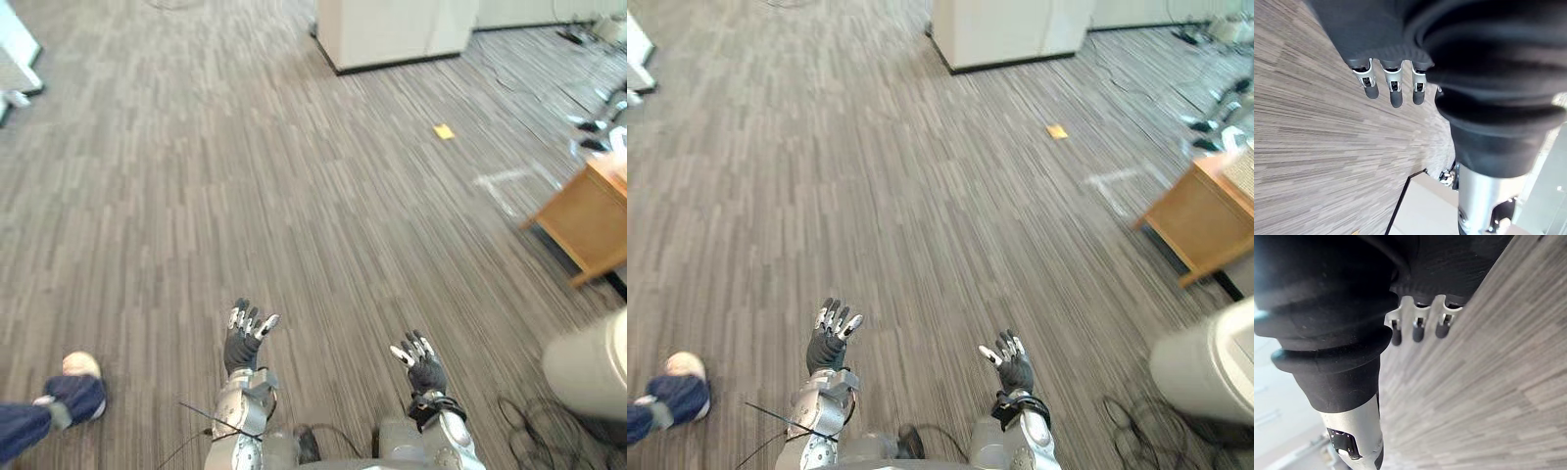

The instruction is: Organize washtable

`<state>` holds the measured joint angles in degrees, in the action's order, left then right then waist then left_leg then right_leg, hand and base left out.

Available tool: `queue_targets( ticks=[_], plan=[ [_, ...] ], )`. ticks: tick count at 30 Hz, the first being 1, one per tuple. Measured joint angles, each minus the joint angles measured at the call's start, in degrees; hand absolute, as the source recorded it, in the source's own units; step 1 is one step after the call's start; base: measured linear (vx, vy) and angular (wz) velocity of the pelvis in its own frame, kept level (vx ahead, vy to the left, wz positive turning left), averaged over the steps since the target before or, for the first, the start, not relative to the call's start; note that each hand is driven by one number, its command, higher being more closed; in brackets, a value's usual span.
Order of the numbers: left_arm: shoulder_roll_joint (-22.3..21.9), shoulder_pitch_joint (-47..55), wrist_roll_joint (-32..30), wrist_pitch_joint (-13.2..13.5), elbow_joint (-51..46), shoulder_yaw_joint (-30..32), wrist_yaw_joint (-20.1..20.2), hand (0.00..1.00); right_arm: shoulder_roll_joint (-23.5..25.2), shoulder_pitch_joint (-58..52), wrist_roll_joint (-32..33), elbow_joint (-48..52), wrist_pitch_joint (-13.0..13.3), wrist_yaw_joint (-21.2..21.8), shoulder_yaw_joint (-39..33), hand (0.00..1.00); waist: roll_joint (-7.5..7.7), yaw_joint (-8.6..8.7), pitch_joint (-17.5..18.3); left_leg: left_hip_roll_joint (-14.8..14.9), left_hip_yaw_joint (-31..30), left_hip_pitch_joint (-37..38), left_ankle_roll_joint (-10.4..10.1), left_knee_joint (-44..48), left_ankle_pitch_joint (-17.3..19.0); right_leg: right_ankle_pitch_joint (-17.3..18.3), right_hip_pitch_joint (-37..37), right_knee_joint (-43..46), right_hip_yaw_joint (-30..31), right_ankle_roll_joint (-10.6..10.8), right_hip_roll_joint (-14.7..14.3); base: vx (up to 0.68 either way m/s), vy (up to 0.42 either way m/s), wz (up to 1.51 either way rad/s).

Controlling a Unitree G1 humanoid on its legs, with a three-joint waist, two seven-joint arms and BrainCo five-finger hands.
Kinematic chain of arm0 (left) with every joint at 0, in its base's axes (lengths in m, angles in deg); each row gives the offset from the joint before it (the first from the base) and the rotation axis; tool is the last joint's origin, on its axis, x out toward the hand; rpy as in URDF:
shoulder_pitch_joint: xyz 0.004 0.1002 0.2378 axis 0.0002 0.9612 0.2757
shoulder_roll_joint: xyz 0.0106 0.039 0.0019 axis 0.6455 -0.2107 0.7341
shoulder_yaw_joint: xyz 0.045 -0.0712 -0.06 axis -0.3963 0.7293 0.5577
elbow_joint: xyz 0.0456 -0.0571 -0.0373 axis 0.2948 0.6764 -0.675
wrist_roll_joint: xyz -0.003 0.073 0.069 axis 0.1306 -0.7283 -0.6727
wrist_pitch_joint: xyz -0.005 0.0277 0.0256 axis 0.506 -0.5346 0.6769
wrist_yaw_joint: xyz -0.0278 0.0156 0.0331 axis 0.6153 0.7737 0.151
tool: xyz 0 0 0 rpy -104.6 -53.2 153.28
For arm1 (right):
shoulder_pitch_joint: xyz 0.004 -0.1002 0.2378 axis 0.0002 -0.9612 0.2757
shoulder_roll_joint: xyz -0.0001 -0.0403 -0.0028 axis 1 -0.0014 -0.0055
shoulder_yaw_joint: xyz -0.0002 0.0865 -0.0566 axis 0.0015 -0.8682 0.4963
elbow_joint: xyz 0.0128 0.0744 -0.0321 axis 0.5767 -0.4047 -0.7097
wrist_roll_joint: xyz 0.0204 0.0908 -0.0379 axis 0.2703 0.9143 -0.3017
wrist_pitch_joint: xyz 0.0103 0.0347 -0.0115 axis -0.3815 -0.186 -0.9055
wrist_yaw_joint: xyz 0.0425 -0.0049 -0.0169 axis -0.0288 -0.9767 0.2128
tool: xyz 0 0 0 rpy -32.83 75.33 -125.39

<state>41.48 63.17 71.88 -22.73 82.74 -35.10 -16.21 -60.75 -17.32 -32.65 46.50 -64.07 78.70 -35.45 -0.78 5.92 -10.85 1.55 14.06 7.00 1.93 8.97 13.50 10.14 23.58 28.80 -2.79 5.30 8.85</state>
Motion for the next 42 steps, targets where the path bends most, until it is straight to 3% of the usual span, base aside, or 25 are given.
queue_targets(
  ticks=[2,4,7,8,9,11,13,15,17,19,21,22,24,25,26,28,30,32,34,36,37,38,40,41,42],
  plan=[
    [0.55,0.53,-0.02,0.00,1.04,-0.03,-0.69,0.00,0.08,-0.65,0.00,-0.03,-0.05,-0.24,-0.36,0.00,1.42,-0.35,0.47,-0.05,-2.17,4.62,-3.55,-1.86,2.23,-6.77,-0.26,-18.36,3.54,1.07,1.41,0.67,-0.350,0.98],
    [0.47,2.70,0.06,-0.07,2.34,0.09,-1.39,0.00,-0.91,-1.33,-0.07,0.02,-0.13,-0.22,0.11,0.00,1.49,-0.42,1.34,1.10,-3.83,10.05,-5.75,-1.47,4.66,-11.45,0.93,-9.34,3.60,0.76,1.08,0.69,-0.385,0.65],
    [-1.12,5.35,0.04,-0.27,2.36,0.01,-1.34,0.00,-2.42,0.32,-1.95,2.28,-0.36,-0.14,-0.60,0.00,-1.70,-0.81,1.43,10.38,0.21,2.73,-4.77,25.74,0.73,-6.65,-1.61,0.31,-0.42,-1.87,-1.86,0.64,-0.396,0.10],
    [-1.29,6.03,0.23,-0.36,2.57,0.10,-1.14,0.00,-2.08,0.33,-2.31,3.47,-0.36,-0.17,-1.96,0.00,-2.53,-1.00,1.25,16.13,1.35,-2.80,-2.17,39.03,-8.74,-3.92,-4.42,0.25,-0.86,-3.23,-3.99,0.60,-0.325,-0.25],
    [-1.65,6.37,1.13,-0.36,3.51,0.58,-1.12,0.00,-1.81,0.32,-2.10,3.85,-0.35,-0.47,-2.68,0.00,-3.26,-1.87,1.04,19.54,1.34,-7.45,-2.11,51.37,-9.77,-1.78,-8.25,-0.48,-1.03,-4.76,-5.83,0.59,-0.286,-0.30],
    [-1.69,6.32,1.93,-0.71,6.57,1.03,-1.14,0.00,-2.06,0.54,-1.73,3.50,-0.36,-1.47,-3.74,0.00,-2.97,-1.95,0.90,19.22,1.70,-13.58,-1.39,60.70,-8.40,0.03,-14.92,-3.64,-0.96,-6.57,-6.20,0.66,-0.267,-0.21],
    [-1.88,6.47,1.90,-0.91,8.09,3.28,-1.23,0.00,-2.15,0.99,-1.68,2.38,-0.34,-1.54,-3.59,0.00,-2.40,-2.17,0.98,19.02,5.40,-18.64,-1.39,57.71,-5.46,1.00,-20.16,-7.98,-0.51,-6.91,-6.55,0.54,-0.191,-0.19],
    [-2.10,7.09,2.01,-0.91,8.12,6.02,-1.75,0.00,-2.16,1.73,-2.28,1.50,-0.58,-1.43,-2.98,0.00,-2.12,-3.19,1.08,18.94,7.56,-22.69,-2.32,43.70,-4.20,2.47,-23.21,-10.86,0.24,-6.09,-7.13,0.45,-0.120,-0.35],
    [-2.85,7.86,2.58,-0.90,7.87,8.18,-2.84,0.00,-2.49,3.70,-2.44,0.33,-0.69,-1.36,-1.68,0.00,-1.91,-3.75,1.11,16.98,6.83,-24.15,-7.33,14.74,-7.26,4.78,-25.64,-11.07,1.90,-4.44,-7.35,0.66,-0.010,-0.44],
    [-2.98,8.70,3.09,-0.95,7.39,8.92,-3.92,0.00,-2.39,4.92,-2.47,-0.03,-0.69,-1.33,-1.30,0.00,-1.92,-3.86,1.12,16.41,6.72,-24.14,-10.91,0.09,-9.88,6.16,-28.99,-12.74,3.44,-3.10,-7.41,0.71,0.143,-0.50],
    [-2.97,10.48,3.42,-0.82,4.49,9.10,-4.21,0.00,-2.24,5.00,-2.33,-0.02,-0.39,-1.31,-1.29,0.00,-1.60,-4.53,1.33,17.37,9.13,-24.11,-10.80,-1.07,-9.90,7.73,-33.32,-14.85,4.37,-0.44,-6.46,0.64,0.278,-0.73],
    [-3.08,11.02,3.42,-0.79,3.90,9.24,-3.85,0.00,-2.02,4.85,-2.34,-0.38,-0.35,-1.31,-1.19,0.00,-0.87,-5.68,2.20,17.86,9.80,-24.82,-8.80,4.50,-13.62,9.65,-34.17,-13.14,4.62,1.33,-4.46,0.66,0.406,-1.02],
    [-3.53,11.85,3.38,-0.94,3.91,9.01,-3.87,0.00,-1.73,4.42,-2.29,-0.52,-0.32,-1.30,0.29,0.00,0.24,-6.61,5.24,17.25,10.00,-28.40,-5.75,16.42,-13.24,11.43,-29.91,-2.37,3.20,2.79,-0.59,0.79,0.543,-0.74],
    [-2.67,10.69,3.20,-1.32,3.95,9.07,-3.86,0.00,-0.20,4.42,-2.15,-1.47,-0.33,-1.34,0.32,0.00,2.67,-6.04,5.49,15.28,10.69,-27.74,-3.53,21.09,-8.76,9.22,-25.90,8.52,1.34,0.58,3.69,0.81,0.582,0.20],
    [-1.88,8.92,2.82,-1.61,3.95,8.89,-3.61,0.00,1.39,4.38,-1.47,-2.56,-0.60,-1.43,0.36,0.00,4.46,-5.10,5.63,12.26,10.96,-26.10,-2.15,22.18,-5.62,1.34,-22.71,17.23,-0.56,-1.92,7.36,0.68,0.485,0.48],
    [-0.98,6.57,2.39,-1.60,3.85,7.93,-3.47,0.00,3.38,4.74,-0.80,-4.04,-0.66,-1.39,0.76,0.00,4.06,-4.02,5.19,8.89,10.12,-20.72,-0.94,18.05,-2.70,-7.67,-19.08,25.90,-1.70,-3.36,9.37,0.61,0.348,0.54],
    [0.77,5.13,2.32,-1.54,3.93,6.95,-3.50,0.00,4.00,5.58,-0.54,-4.26,-0.74,-1.24,2.08,0.00,3.03,-3.51,4.51,6.76,9.73,-12.28,-1.08,10.71,-2.18,0.19,-15.47,30.29,-6.45,-3.87,8.42,0.64,0.251,0.19],
    [2.07,3.37,2.18,-1.40,3.81,3.21,-3.23,0.00,3.66,5.23,0.00,-3.42,-0.47,-1.24,2.02,0.00,0.47,-2.47,3.70,5.64,9.83,-2.58,-1.73,1.88,-2.58,5.34,-10.94,27.48,-14.79,-4.80,5.48,0.74,0.255,0.20],
    [2.67,0.38,1.17,-1.42,3.18,-0.89,-1.02,0.00,3.42,4.71,0.09,-1.77,-0.47,-1.29,0.97,0.00,0.08,-0.29,2.96,3.76,9.78,3.45,-1.90,-3.07,-2.64,5.42,-4.21,15.71,-20.78,-5.51,2.89,0.61,0.141,0.41],
    [2.42,-1.81,1.16,-1.48,3.07,-2.89,0.19,0.00,3.35,4.67,0.18,-1.72,-0.52,-1.49,-0.77,0.00,0.47,0.95,2.15,2.66,9.95,7.02,-2.07,-5.42,-2.02,1.18,-0.88,1.07,-22.65,-6.54,0.58,0.58,0.044,0.47],
    [1.98,-3.50,1.16,-1.47,3.02,-3.98,0.67,0.00,3.32,4.71,0.60,-1.68,-0.52,-1.53,-2.64,0.00,0.66,2.34,1.42,2.11,9.64,9.58,-3.16,-6.94,-1.28,-4.44,0.98,-10.13,-22.71,-5.67,-0.26,0.71,-0.009,0.90],
    [1.45,-4.69,1.20,-1.37,2.99,-4.78,1.14,0.00,3.27,4.75,1.36,-1.61,-0.54,-1.60,-4.15,0.00,1.42,3.11,1.01,1.13,9.35,12.63,-4.75,-8.77,-0.19,-7.43,3.97,-16.75,-21.75,-3.91,1.22,0.73,-0.037,0.92],
    [1.24,-4.32,1.23,-1.37,3.22,-4.88,1.06,0.00,2.48,4.42,1.74,-1.53,-0.55,-1.82,-4.77,0.00,3.18,3.50,0.87,-0.12,8.43,17.44,-5.39,-9.03,2.24,-7.00,6.44,-17.68,-20.27,-3.14,4.05,0.77,-0.153,0.58],
    [0.68,-3.61,1.23,-1.39,4.99,-4.47,0.77,0.00,1.13,4.76,1.84,-1.63,-0.76,-1.81,-4.47,0.00,1.47,3.80,1.27,1.21,8.45,19.73,-4.68,-7.88,2.73,-15.65,7.74,-12.39,-19.28,-7.59,3.12,0.84,-0.219,0.13],
    [0.28,-3.26,1.23,-1.41,5.84,-4.41,0.41,0.00,0.73,5.18,1.90,-1.44,-0.73,-1.79,-4.50,0.00,-0.18,3.68,1.77,2.85,9.14,18.97,-4.46,-5.32,2.16,-17.12,8.42,-10.41,-19.28,-9.08,2.39,0.93,-0.307,-0.28]
  ],
)
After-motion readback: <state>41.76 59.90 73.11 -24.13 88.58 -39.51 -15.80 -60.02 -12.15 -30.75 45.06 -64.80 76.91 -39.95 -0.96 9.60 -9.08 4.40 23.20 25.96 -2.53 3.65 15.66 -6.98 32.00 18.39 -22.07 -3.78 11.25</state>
